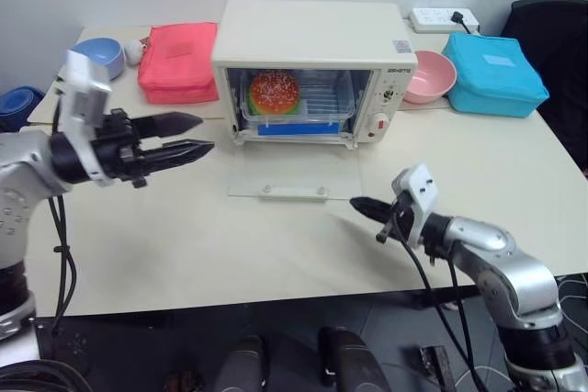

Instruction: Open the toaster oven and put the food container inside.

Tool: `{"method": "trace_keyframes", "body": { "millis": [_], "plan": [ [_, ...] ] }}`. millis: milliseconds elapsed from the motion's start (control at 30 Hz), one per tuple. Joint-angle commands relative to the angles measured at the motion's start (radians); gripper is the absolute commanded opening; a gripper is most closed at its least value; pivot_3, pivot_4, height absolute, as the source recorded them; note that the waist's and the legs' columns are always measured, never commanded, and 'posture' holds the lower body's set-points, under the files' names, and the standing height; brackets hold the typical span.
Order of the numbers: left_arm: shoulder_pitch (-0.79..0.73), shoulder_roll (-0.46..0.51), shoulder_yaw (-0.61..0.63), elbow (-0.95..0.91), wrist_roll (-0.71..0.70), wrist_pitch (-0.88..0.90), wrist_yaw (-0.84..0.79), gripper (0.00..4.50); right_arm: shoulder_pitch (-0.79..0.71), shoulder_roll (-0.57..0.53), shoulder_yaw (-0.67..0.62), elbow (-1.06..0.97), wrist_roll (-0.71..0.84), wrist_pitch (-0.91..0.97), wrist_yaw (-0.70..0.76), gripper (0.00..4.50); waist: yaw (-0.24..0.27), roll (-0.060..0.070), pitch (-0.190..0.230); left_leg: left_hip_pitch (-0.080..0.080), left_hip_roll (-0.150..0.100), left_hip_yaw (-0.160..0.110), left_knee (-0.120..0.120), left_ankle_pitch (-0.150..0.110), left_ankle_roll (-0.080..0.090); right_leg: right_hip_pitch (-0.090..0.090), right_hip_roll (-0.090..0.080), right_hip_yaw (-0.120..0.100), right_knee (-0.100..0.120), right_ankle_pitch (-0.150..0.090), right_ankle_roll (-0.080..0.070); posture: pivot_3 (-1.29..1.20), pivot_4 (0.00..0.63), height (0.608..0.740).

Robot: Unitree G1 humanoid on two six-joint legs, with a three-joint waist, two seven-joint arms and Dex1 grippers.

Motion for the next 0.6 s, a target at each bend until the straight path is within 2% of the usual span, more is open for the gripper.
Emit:
{"method": "trace_keyframes", "body": {
  "millis": [33, 133, 267, 400, 467, 600],
  "plan": [
    [0.008, 0.062, 0.050, 0.032, 0.002, -0.027, -0.030, 3.68, 0.039, 0.043, -0.012, -0.002, -0.020, -0.028, -0.062, 0.00, 0.000, 0.000, 0.000, 0.000, 0.000, 0.000, 0.000, 0.000, 0.000, 0.000, 0.000, 0.000, 0.001, 0.000, 0.000, 0.00, 0.150, 0.740],
    [0.017, 0.085, 0.062, 0.049, -0.001, -0.037, -0.033, 4.47, 0.028, 0.086, 0.024, 0.057, -0.066, -0.077, -0.093, 0.00, -0.001, 0.000, 0.000, 0.001, -0.001, 0.001, -0.002, 0.000, -0.001, -0.001, 0.000, 0.000, 0.001, 0.000, 0.000, 0.00, 0.150, 0.740],
    [0.016, 0.090, 0.059, 0.053, 0.005, -0.050, -0.014, 4.47, -0.040, 0.144, 0.040, 0.172, -0.118, -0.147, -0.124, 0.00, -0.003, 0.000, 0.000, 0.000, 0.000, 0.001, -0.002, 0.001, -0.001, -0.002, 0.000, 0.001, 0.001, 0.000, 0.000, 0.00, 0.150, 0.740],
    [0.019, 0.085, 0.055, 0.058, 0.008, -0.055, 0.005, 4.47, -0.115, 0.153, 0.027, 0.229, -0.119, -0.181, -0.106, 0.00, -0.003, 0.000, 0.000, 0.000, -0.001, 0.002, -0.003, 0.003, -0.006, -0.002, 0.000, 0.001, 0.005, 0.000, 0.000, 0.00, 0.150, 0.740],
    [0.026, 0.081, 0.054, 0.059, 0.020, -0.070, 0.014, 4.47, -0.150, 0.127, -0.002, 0.197, -0.086, -0.160, -0.082, 0.00, -0.003, 0.000, 0.000, 0.000, -0.001, 0.002, -0.002, 0.003, -0.006, -0.002, 0.000, 0.001, 0.006, 0.000, 0.000, 0.00, 0.150, 0.740],
    [0.047, 0.073, 0.057, 0.060, 0.024, -0.095, 0.019, 4.47, -0.274, 0.024, -0.144, 0.066, 0.108, -0.012, -0.023, 0.00, -0.001, 0.001, 0.001, -0.001, -0.001, 0.002, -0.002, 0.003, -0.005, -0.003, 0.000, 0.001, 0.006, 0.000, 0.000, 0.00, 0.150, 0.740]
  ]
}}
